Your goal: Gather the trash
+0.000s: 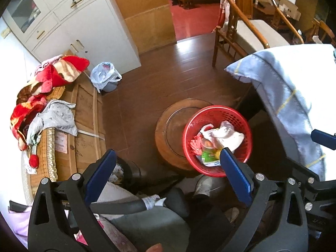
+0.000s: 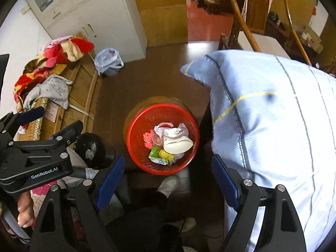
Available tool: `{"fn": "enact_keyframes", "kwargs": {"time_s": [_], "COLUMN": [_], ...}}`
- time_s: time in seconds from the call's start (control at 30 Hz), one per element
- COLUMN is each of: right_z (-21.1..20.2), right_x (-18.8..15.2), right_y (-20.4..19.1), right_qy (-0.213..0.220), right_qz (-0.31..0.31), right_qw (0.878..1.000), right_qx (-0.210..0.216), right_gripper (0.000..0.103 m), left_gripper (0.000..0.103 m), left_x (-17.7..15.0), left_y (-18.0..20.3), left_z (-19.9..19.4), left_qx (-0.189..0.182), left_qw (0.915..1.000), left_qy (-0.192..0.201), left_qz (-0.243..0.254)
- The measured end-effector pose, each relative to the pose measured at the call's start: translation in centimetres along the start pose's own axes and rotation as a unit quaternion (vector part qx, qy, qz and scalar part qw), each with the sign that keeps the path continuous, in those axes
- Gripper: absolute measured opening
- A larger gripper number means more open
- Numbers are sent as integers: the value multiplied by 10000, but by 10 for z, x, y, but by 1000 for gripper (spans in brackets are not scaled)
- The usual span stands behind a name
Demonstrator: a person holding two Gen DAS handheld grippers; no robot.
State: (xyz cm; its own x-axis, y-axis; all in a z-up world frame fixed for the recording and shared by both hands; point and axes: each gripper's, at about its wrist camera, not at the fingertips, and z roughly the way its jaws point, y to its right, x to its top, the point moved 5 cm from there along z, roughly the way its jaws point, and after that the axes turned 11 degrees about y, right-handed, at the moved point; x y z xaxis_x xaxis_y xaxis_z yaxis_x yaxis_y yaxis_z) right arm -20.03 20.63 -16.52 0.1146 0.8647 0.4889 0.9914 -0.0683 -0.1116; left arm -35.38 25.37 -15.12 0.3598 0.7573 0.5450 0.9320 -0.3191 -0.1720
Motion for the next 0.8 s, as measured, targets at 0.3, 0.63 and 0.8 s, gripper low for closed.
{"fn": "enact_keyframes", "kwargs": {"time_s": [0.3, 0.63, 0.8], "right_z": [38, 37, 37], "right_x": [1, 12, 12], "right_y": [5, 10, 9], "right_qy": [-311, -190, -169], "right_qz": [-22, -220, -360], "right_qw": [9992, 9991, 9987], "right_qx": [-256, -318, -318], "right_gripper": [82, 83, 83], "left_gripper": [95, 95, 95], "left_x": [-7, 9, 9], "left_y": [5, 17, 19], "left_z": [35, 44, 45], "left_qx": [-144, -383, -427], "left_qw": [9993, 9987, 9985], "left_qy": [-267, -244, -263], "left_qz": [228, 235, 225]}}
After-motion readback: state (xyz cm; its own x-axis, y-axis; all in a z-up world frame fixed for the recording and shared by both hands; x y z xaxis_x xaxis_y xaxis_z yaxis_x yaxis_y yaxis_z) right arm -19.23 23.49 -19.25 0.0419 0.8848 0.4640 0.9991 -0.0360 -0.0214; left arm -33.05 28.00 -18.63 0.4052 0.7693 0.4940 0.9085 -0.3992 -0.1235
